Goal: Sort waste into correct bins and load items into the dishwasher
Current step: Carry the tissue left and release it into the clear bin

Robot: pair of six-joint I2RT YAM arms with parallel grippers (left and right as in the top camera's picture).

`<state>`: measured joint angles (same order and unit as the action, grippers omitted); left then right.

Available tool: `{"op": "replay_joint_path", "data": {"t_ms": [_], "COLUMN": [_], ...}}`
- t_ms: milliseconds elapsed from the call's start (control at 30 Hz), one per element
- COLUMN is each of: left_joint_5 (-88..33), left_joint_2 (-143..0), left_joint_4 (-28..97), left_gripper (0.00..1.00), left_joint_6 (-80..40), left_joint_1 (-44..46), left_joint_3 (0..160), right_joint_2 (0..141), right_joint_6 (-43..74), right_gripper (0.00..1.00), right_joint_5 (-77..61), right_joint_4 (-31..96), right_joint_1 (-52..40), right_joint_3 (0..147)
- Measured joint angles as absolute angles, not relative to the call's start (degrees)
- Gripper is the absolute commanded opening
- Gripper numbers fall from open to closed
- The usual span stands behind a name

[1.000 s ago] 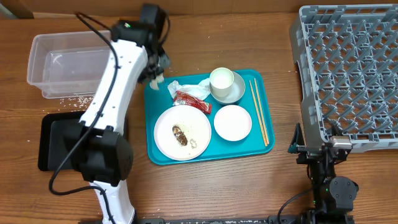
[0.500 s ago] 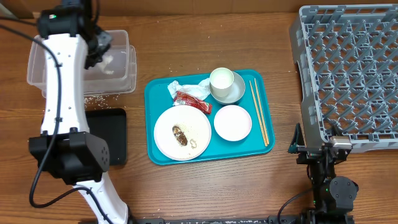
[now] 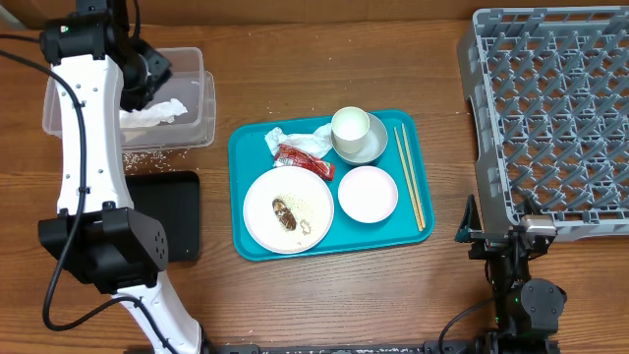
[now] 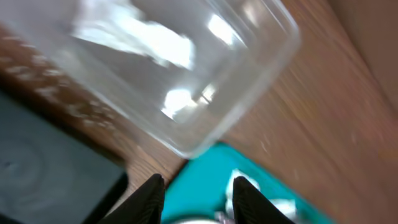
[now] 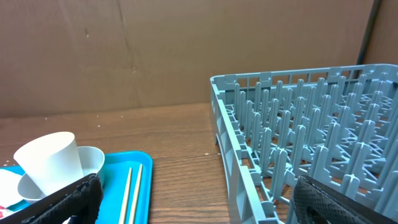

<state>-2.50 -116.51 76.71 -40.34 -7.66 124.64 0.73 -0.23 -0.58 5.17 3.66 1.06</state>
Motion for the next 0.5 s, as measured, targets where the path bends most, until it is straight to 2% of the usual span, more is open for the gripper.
{"op": "replay_joint_path", "data": {"t_ms": [133, 200, 500], "left_joint_5": [-10.1, -11.3, -7.8], "left_joint_2": [-116.5, -116.5, -119.7], "left_joint_4": [75.2, 73.7, 67.2], "left_gripper": [0.45, 0.49, 0.61], "left_joint_6": [-31.7, -28.2, -23.8], "left_joint_1": [-4.4, 0.6, 15.4], "left_joint_3": [124.6, 124.6, 124.5], "right_joint_2": [0.7, 0.7, 0.7], "right_joint_6": [-0.2, -0.2, -0.2], "right_gripper": [1.0, 1.0, 1.0], "right_joint_5": [-0.6, -0.6, -0.6], "right_joint_4": [5.1, 5.1, 5.2], "right_joint_1": [3.6, 3.7, 3.7], "right_joint_3": [1.1, 1.1, 1.1]}}
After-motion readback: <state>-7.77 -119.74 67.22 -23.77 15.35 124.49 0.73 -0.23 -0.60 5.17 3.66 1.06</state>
